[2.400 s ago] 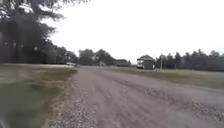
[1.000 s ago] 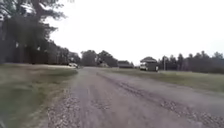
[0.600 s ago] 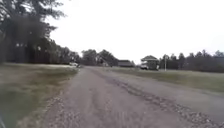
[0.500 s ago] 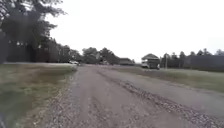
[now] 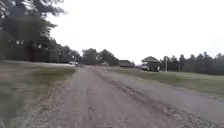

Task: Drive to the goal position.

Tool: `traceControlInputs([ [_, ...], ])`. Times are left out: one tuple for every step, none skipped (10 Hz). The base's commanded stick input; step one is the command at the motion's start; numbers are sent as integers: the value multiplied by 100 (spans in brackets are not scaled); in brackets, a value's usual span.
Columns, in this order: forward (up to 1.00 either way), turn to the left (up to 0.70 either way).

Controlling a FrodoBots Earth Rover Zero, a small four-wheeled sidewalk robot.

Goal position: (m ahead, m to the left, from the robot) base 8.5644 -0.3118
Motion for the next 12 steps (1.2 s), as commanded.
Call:
traceControlInputs([
  [70, 0],
  [70, 0],
  [70, 0],
  [70, 0],
  [70, 0],
  [70, 0],
  [70, 0],
  [70, 0],
  [70, 0],
  [70, 0],
  [70, 0],
  [70, 0],
])
